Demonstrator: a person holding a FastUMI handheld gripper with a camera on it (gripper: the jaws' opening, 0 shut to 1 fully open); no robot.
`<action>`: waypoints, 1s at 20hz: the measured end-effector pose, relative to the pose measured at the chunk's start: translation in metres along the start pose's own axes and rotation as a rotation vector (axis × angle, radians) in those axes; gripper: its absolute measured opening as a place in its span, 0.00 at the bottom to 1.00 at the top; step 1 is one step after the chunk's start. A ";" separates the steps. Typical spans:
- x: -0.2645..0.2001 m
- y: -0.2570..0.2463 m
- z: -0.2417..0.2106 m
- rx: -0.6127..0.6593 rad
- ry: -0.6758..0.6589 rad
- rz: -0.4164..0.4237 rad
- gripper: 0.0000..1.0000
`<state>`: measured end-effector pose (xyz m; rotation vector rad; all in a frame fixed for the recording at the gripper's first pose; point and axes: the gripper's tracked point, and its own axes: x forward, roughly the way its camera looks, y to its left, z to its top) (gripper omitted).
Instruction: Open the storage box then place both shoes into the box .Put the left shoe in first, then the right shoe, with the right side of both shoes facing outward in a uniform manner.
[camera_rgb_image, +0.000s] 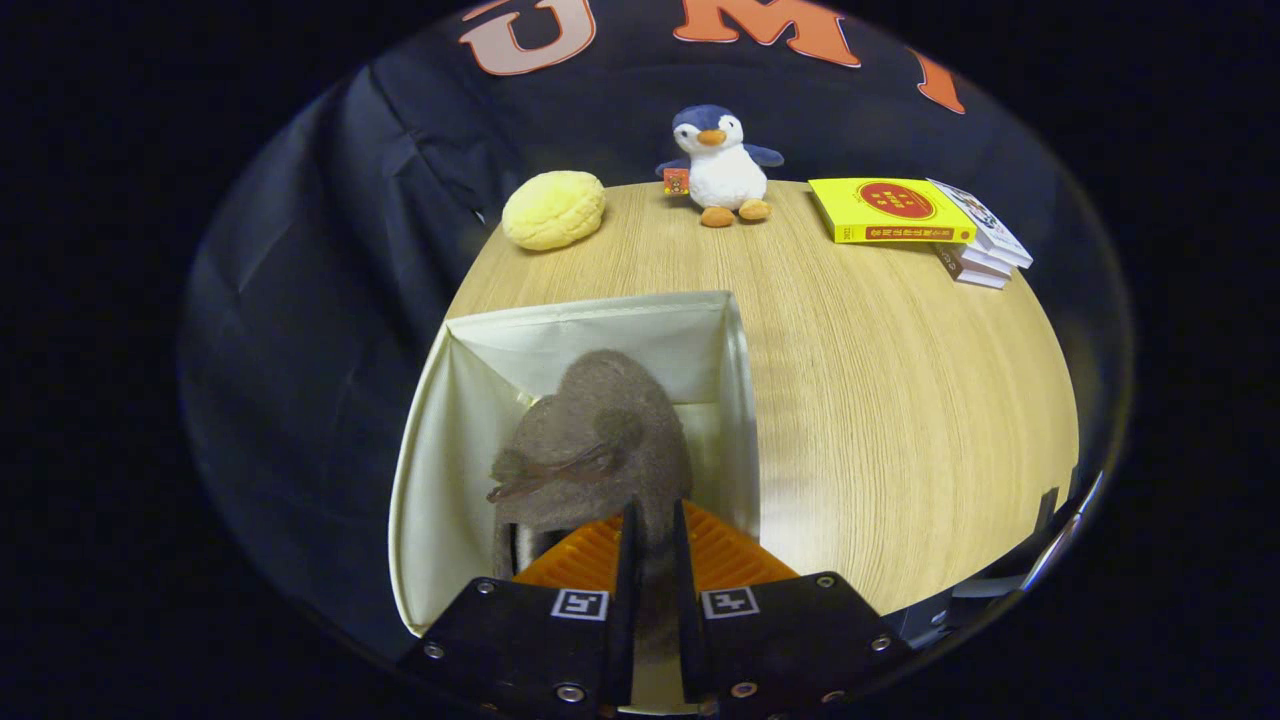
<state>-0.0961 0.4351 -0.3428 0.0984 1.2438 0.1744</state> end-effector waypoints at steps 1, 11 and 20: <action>-0.006 0.005 0.007 0.014 -0.023 0.028 0.20; -0.089 -0.038 0.061 -0.003 -0.209 0.157 0.60; -0.156 -0.166 0.104 0.009 -0.454 0.124 0.82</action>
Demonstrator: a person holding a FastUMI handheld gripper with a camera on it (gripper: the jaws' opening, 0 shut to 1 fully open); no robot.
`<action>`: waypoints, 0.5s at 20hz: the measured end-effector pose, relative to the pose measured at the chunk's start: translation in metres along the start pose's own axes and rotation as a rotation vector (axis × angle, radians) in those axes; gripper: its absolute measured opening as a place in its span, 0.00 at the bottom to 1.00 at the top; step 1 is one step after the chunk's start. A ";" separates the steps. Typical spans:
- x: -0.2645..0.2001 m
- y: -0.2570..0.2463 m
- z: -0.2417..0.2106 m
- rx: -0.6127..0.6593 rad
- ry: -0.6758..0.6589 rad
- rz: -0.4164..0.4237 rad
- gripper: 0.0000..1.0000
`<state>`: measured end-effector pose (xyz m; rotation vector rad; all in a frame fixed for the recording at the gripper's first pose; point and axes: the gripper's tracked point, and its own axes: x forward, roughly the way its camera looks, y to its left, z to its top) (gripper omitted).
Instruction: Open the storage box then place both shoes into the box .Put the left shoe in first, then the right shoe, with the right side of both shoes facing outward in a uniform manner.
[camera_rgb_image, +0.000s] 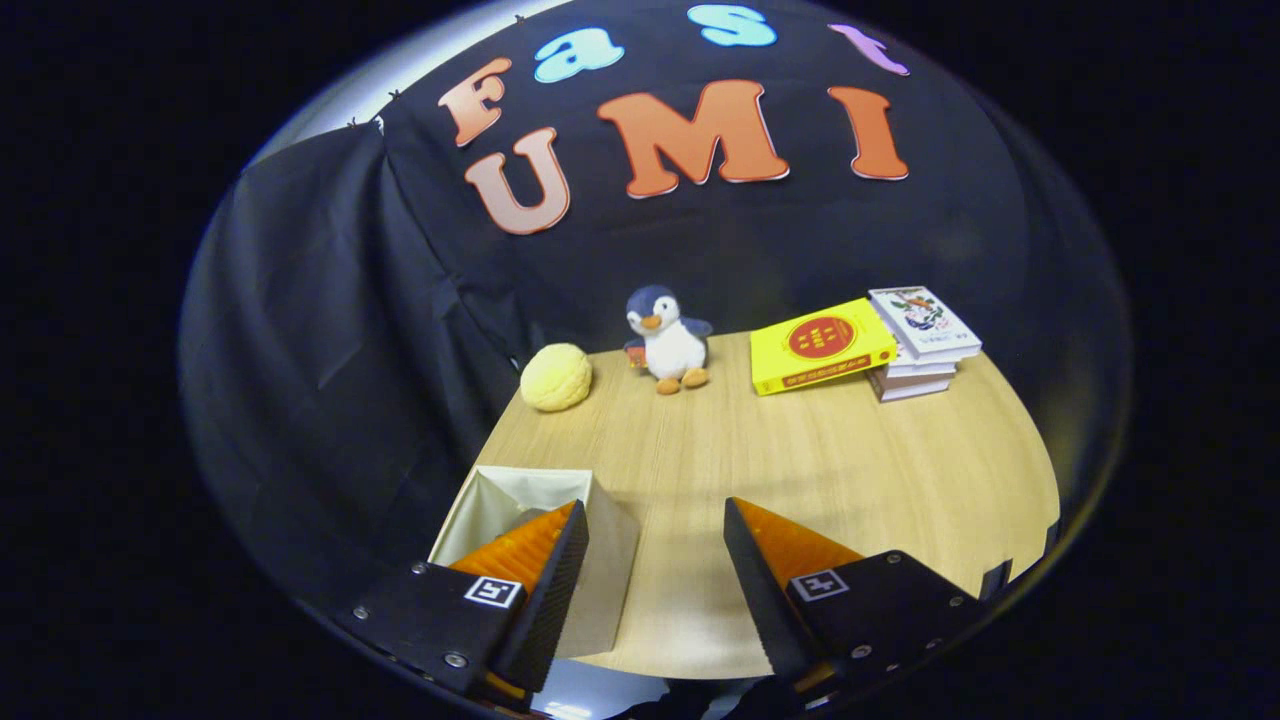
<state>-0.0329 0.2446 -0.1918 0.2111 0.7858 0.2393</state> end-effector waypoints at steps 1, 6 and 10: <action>-0.008 -0.015 0.011 0.000 -0.037 -0.006 0.84; -0.059 -0.084 0.072 -0.028 -0.253 -0.051 0.89; -0.097 -0.131 0.107 -0.043 -0.388 -0.095 0.92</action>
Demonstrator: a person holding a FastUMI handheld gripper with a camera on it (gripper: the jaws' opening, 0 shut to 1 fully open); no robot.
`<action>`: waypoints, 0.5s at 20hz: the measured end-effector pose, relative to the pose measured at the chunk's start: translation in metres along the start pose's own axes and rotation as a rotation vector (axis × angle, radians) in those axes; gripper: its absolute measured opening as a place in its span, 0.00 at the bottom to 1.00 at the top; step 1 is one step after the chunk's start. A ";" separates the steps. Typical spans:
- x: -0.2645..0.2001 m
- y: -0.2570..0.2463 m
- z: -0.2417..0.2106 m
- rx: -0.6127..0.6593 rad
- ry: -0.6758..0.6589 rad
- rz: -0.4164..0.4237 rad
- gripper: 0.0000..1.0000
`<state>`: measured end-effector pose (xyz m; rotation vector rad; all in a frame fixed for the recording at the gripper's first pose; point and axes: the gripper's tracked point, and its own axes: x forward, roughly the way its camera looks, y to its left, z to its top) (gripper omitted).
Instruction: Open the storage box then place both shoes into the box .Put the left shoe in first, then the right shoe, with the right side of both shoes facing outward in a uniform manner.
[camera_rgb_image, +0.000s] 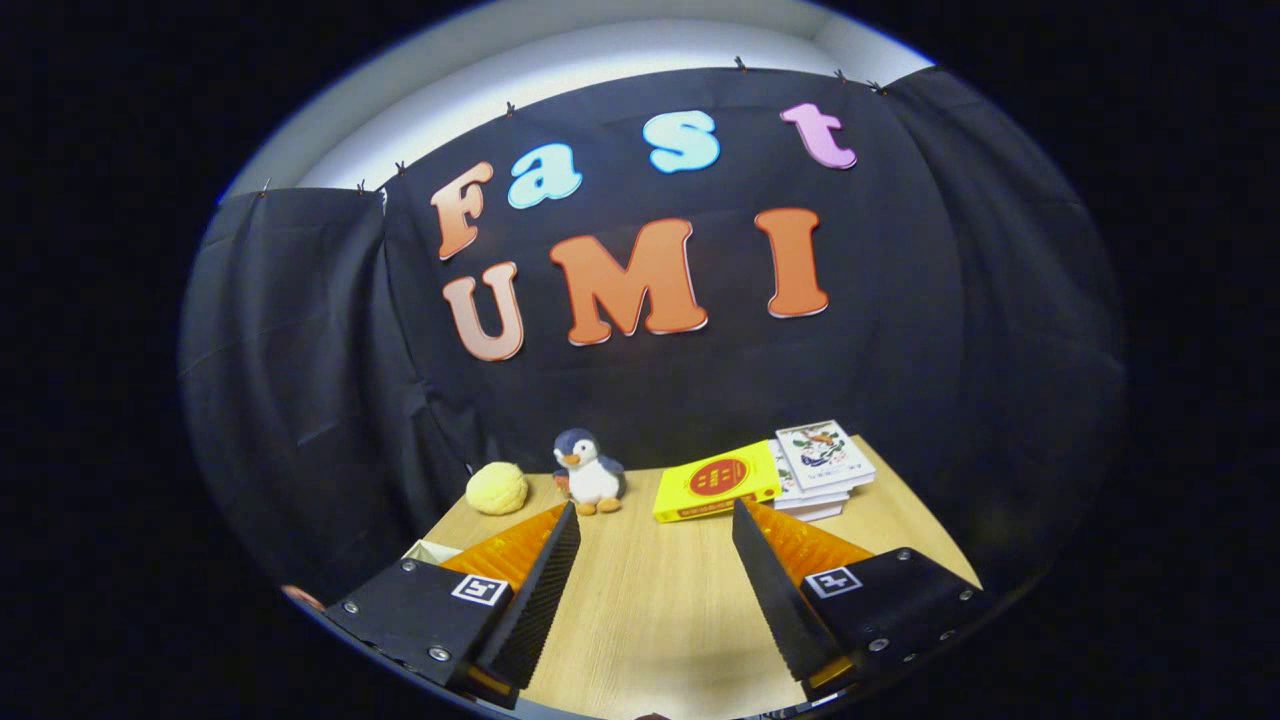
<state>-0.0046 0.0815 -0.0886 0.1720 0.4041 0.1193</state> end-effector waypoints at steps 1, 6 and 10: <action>-0.004 -0.009 0.008 0.000 -0.028 -0.004 0.92; -0.018 -0.046 0.033 -0.035 -0.125 -0.018 0.93; -0.022 -0.051 0.045 -0.040 -0.154 0.010 0.93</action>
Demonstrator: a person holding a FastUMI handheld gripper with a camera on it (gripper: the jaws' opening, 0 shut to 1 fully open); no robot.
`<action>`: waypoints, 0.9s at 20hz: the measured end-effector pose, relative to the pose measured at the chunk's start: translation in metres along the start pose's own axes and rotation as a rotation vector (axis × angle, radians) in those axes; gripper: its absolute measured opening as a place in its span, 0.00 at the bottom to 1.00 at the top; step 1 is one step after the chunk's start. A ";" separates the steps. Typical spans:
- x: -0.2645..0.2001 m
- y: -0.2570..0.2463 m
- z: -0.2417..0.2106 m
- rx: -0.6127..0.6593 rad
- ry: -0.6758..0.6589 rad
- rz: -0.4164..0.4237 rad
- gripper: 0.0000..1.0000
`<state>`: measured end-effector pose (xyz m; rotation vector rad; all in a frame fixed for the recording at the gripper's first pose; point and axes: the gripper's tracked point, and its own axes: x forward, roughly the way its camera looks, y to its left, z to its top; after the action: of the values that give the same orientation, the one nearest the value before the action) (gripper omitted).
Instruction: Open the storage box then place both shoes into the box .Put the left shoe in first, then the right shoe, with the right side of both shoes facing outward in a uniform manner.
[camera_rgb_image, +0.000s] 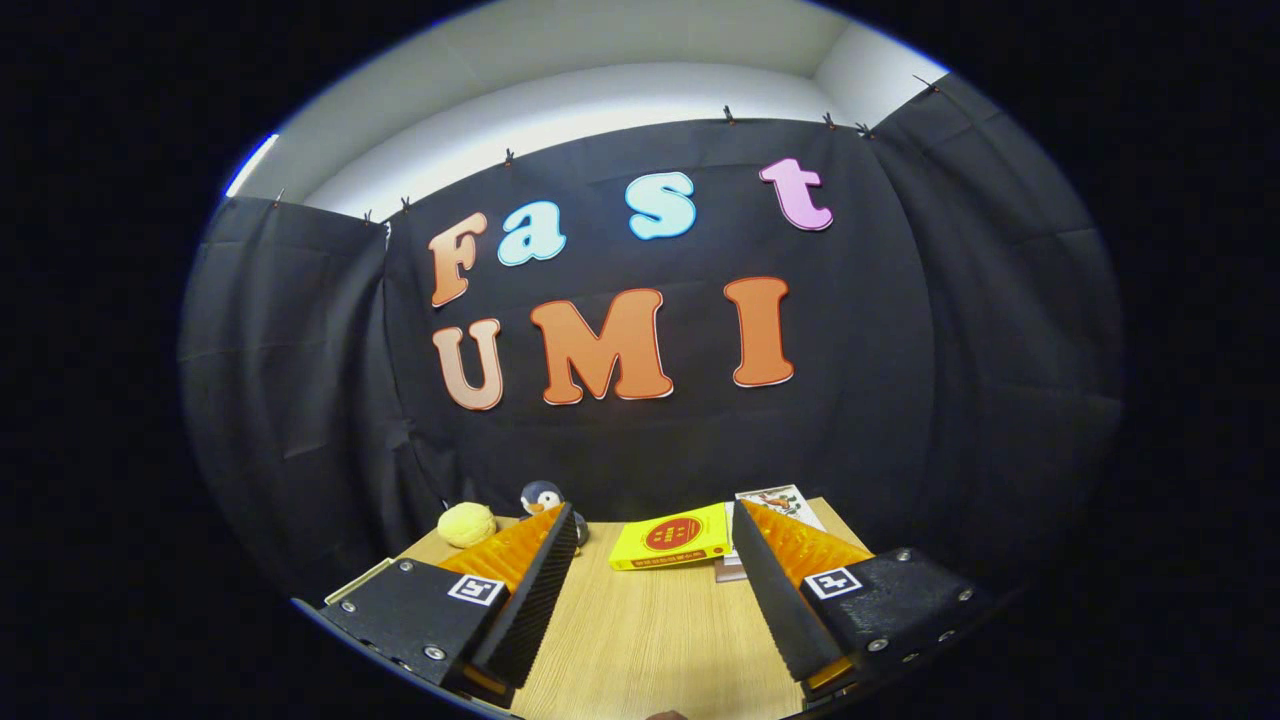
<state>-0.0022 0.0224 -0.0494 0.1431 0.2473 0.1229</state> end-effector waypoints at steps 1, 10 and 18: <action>0.000 0.003 0.000 -0.001 0.002 0.014 0.93; -0.006 0.012 0.012 -0.008 -0.021 0.067 0.95; -0.009 0.006 0.029 -0.032 -0.074 0.049 0.95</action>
<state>-0.0039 0.0238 -0.0190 0.1214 0.1679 0.1697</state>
